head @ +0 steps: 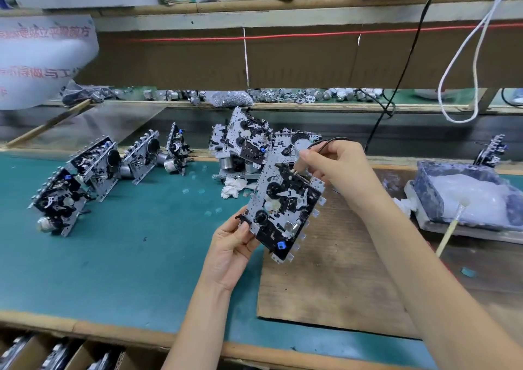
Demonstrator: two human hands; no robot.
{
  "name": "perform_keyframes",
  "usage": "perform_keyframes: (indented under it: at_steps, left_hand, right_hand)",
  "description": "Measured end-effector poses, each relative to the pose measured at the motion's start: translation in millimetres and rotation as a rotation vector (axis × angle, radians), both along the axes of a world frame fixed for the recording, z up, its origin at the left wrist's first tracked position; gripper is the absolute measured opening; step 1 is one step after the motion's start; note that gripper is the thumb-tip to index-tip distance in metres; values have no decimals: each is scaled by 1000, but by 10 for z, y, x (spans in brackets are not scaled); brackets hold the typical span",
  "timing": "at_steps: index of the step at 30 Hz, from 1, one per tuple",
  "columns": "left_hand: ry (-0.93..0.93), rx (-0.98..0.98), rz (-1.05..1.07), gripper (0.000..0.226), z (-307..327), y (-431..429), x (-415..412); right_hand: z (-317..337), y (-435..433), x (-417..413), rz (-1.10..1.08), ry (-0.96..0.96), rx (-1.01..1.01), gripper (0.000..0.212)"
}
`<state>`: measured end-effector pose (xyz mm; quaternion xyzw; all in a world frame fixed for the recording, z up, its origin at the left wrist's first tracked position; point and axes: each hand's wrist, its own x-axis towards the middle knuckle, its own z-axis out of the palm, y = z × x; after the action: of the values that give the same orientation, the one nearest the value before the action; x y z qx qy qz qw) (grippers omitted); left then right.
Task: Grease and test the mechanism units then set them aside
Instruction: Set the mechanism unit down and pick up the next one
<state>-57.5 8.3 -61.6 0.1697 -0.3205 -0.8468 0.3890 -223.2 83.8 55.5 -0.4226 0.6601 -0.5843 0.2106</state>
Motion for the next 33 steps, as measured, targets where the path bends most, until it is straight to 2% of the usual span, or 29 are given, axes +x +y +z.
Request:
perform_keyframes:
  at_steps: [12, 14, 16, 18, 21, 23, 24, 25, 27, 28, 29, 31, 33]
  left_hand:
    - [11, -21, -2, 61, -41, -27, 10]
    - [16, -36, -7, 51, -56, -40, 3]
    - [26, -39, -11, 22, -52, -26, 6]
    - [29, -33, -5, 29, -66, -20, 8]
    - [51, -51, -20, 24, -56, -26, 5]
    - [38, -33, -19, 50, -67, -42, -1]
    - [20, -22, -3, 54, -65, -42, 2]
    - [18, -21, 1, 48, -67, -42, 0]
    - [34, -5, 12, 20, -55, -31, 1]
    - [30, 5, 19, 18, -47, -22, 1]
    - [38, 17, 17, 21, -45, -20, 1]
    - [34, 15, 10, 48, -33, -23, 1]
    - [20, 1, 22, 59, -29, -25, 2]
  right_hand:
    - [-75, -28, 50, -51, 39, -52, 18]
    - [-65, -26, 38, -38, 37, -36, 18]
    - [-39, -26, 24, -34, 28, -13, 16]
    - [2, -28, 11, -35, 31, 15, 16]
    - [54, -37, -4, -22, 32, 46, 25]
    - [59, -48, 2, -21, 20, 38, 33]
    - [48, -53, 11, -26, 15, 21, 34]
    - [33, -56, 25, -30, 12, 3, 33]
    - [-11, -60, 52, -32, 10, -27, 22]
    - [-36, -63, 59, -34, 8, -39, 18]
    - [-59, -66, 62, -36, 6, -51, 17]
    - [-100, -76, 63, -46, -4, -66, 19]
    - [-126, -84, 76, -58, -27, -79, 20]
